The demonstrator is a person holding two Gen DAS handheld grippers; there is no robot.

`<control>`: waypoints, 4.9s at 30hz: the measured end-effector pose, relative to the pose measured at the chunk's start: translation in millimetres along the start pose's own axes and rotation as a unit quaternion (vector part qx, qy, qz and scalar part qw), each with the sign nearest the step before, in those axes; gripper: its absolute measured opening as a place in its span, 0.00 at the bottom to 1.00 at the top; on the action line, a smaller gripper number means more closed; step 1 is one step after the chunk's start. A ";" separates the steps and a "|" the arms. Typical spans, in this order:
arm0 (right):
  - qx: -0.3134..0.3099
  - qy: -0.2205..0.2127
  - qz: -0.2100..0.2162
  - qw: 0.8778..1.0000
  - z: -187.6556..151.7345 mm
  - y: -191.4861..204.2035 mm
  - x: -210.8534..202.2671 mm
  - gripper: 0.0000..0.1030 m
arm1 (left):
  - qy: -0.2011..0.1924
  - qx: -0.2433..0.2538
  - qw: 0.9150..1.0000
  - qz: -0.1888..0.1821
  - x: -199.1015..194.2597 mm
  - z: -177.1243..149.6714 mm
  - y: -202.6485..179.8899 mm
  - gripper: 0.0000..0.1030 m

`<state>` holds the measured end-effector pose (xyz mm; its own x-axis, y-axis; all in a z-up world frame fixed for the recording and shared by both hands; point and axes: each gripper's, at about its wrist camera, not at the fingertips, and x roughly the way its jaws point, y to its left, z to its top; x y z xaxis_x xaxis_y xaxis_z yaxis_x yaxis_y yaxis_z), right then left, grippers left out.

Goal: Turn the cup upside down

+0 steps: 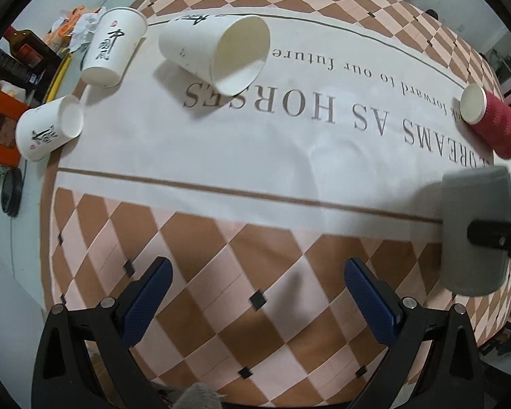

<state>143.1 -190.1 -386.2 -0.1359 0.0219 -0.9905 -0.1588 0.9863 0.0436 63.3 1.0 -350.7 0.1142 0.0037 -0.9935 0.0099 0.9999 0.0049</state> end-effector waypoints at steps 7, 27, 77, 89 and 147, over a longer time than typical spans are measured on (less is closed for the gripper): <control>0.074 -0.229 0.044 0.970 -4.3 -6.0 -33.7 0.77 | -0.019 -0.006 1.000 -0.011 12.9 33.4 -12.6 1.00; 0.092 -0.330 0.000 0.939 -68.2 23.6 -2.2 0.76 | -0.055 0.027 0.998 0.023 6.5 37.5 -34.6 1.00; 0.174 -0.388 -0.119 0.897 -322.7 45.0 -328.8 0.98 | -0.257 0.030 0.966 -0.005 -332.5 -105.2 -22.1 1.00; 0.175 -0.382 -0.119 0.900 -326.8 40.8 -326.9 0.98 | -0.253 0.031 0.967 -0.003 -332.9 -110.1 -24.8 1.00; 0.170 -0.376 -0.116 0.903 -321.6 32.9 -325.2 0.98 | -0.245 0.046 0.968 0.000 -334.0 -107.5 -31.6 1.00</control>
<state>-132.4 -217.3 -20.7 0.5855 -0.2141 -0.7819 0.2295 0.9688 -0.0934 -81.9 -30.8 -31.4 0.5714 -0.0236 -0.8203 0.0956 0.9947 0.0380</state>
